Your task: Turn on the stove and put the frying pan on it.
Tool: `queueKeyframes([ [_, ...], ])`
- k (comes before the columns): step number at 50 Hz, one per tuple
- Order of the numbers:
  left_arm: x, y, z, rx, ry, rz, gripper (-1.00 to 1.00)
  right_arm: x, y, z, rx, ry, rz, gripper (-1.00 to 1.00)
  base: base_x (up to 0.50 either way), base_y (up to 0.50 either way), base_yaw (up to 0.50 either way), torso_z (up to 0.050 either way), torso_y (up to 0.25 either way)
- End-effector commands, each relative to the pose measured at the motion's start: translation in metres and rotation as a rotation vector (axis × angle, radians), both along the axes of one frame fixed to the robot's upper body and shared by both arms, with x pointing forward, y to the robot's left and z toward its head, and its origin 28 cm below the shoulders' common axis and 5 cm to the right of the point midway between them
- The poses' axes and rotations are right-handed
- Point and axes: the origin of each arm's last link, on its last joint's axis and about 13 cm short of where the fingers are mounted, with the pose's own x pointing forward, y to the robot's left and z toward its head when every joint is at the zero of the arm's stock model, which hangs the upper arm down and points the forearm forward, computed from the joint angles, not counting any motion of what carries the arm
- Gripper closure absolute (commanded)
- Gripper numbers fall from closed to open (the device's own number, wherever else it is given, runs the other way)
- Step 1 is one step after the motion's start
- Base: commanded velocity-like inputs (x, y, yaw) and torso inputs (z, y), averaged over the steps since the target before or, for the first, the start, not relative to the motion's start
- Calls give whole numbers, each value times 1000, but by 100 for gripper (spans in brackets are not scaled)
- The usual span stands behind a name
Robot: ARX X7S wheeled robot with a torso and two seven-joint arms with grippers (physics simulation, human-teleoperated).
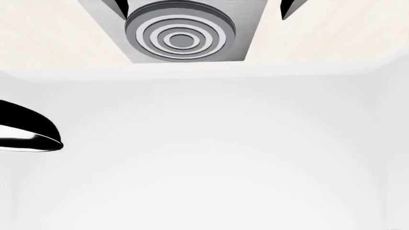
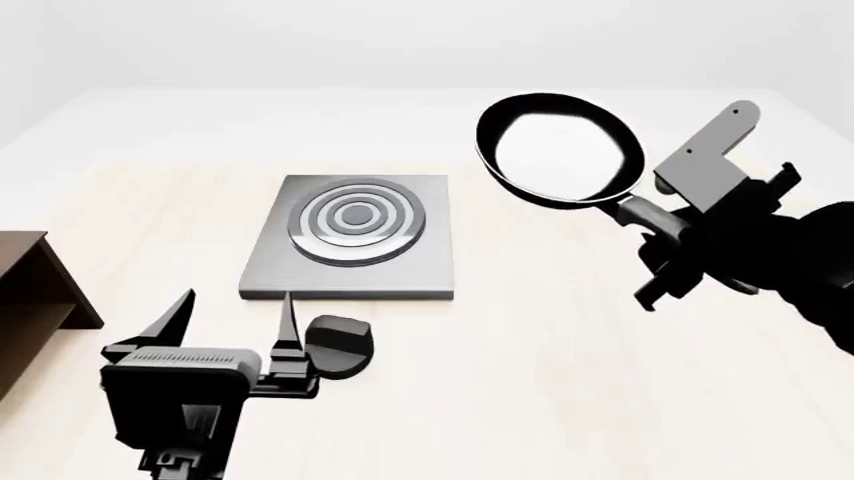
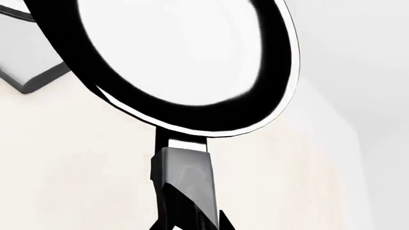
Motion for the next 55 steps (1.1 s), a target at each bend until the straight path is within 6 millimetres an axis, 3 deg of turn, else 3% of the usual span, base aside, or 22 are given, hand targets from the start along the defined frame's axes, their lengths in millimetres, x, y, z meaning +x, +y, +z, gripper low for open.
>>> queueKeyframes([
  [1, -1, 0, 0, -2, -6, 2, -100, 21, 16, 24, -9, -144, 27, 100, 0, 0, 0, 0, 0],
  [18, -1, 1, 2, -7, -21, 15, -100, 48, 50, 18, 50, -185, 105, 100, 0, 0, 0, 0, 2],
  [55, -1, 3, -2, -15, -38, 6, -100, 82, 113, -2, 48, -236, 218, 100, 0, 0, 0, 1, 2],
])
